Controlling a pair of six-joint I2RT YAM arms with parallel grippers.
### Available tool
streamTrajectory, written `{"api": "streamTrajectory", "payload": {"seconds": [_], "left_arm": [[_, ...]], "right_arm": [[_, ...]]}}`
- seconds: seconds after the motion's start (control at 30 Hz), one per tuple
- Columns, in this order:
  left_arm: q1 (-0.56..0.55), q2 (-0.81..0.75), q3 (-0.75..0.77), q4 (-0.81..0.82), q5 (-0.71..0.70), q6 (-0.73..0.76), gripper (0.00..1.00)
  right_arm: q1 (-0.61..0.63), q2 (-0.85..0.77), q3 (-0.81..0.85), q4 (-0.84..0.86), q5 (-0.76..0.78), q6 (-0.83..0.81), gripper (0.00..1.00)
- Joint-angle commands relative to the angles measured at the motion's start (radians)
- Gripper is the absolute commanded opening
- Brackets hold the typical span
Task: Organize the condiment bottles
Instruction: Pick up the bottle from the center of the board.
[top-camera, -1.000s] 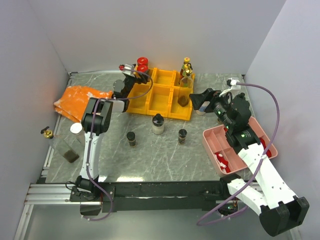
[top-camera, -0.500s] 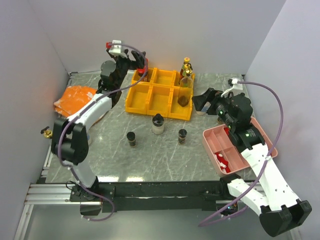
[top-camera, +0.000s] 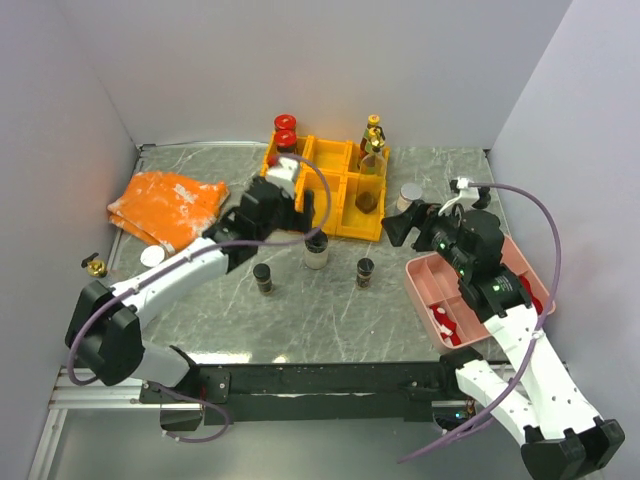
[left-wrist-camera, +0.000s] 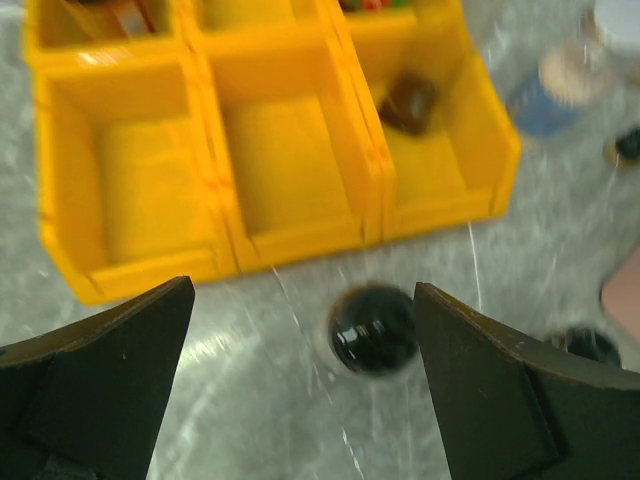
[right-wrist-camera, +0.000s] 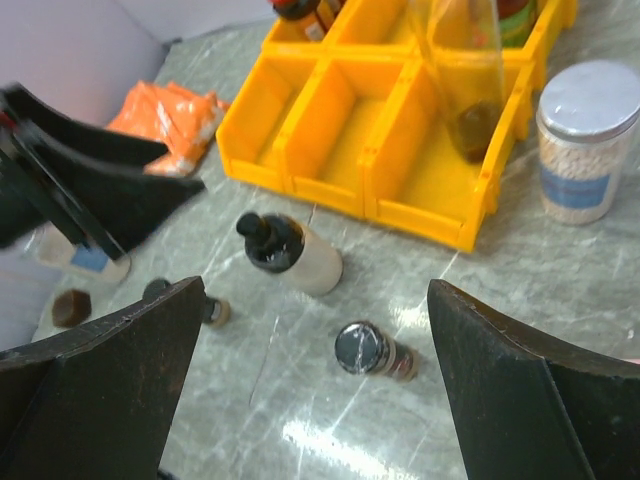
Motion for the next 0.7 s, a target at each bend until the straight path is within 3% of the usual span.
{"api": "streamTrajectory", "payload": {"seconds": [0.0,0.23,0.67], "left_arm": [[-0.094,-0.047,-0.081,0.055,-0.073,0.028,0.96],[-0.183,0.019,-0.133,0.144,-0.091,0.071,0.96],[-0.184,0.12,-0.242,0.41,-0.081,0.102,0.99]], "right_arm": [[0.005,-0.038,-0.029,0.04,-0.069,-0.032,1.0],[0.005,-0.07,-0.047,0.084,-0.098,-0.037,1.0],[0.005,-0.115,-0.076,0.116,-0.097,-0.043,1.0]]}}
